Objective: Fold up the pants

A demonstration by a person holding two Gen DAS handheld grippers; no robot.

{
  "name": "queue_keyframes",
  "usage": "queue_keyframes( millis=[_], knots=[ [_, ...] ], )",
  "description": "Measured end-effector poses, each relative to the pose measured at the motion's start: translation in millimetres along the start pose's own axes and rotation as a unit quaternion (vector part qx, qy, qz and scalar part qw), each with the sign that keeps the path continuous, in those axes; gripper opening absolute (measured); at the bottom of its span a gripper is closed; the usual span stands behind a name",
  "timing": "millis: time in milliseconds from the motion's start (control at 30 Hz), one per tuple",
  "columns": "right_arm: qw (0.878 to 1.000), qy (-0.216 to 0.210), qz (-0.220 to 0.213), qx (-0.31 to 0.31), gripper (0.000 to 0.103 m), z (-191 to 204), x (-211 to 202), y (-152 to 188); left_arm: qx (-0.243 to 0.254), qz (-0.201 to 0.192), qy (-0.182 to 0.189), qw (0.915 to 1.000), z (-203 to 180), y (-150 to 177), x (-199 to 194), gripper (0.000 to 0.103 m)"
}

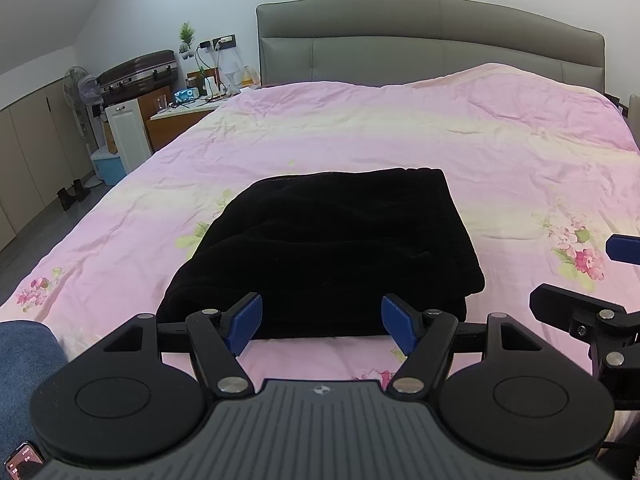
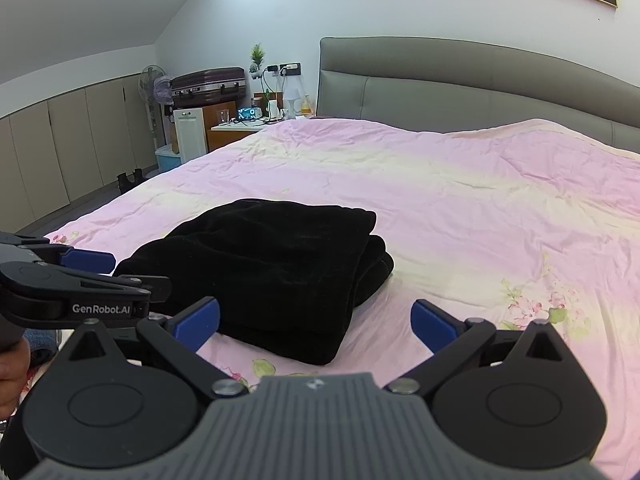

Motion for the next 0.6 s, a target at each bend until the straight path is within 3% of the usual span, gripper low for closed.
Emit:
queue_keyframes(
  millis=[600],
  knots=[
    [1.0,-0.002,0.0,-0.007,0.098,1.4,-1.5,-0.7,-0.003,-0.001,0.001,1.0,-0.2,-2.4,-2.0,0.08]
  ],
)
Point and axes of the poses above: each gripper's, at about its wrist camera, not at the fingertips, and x roughly the way its jaws point, z to its left, y to its underside, the point moved 6 cm from there along x, roughly the way its jaws point, and after that the axes turned 15 degrees about -x, right-handed, at the moved point
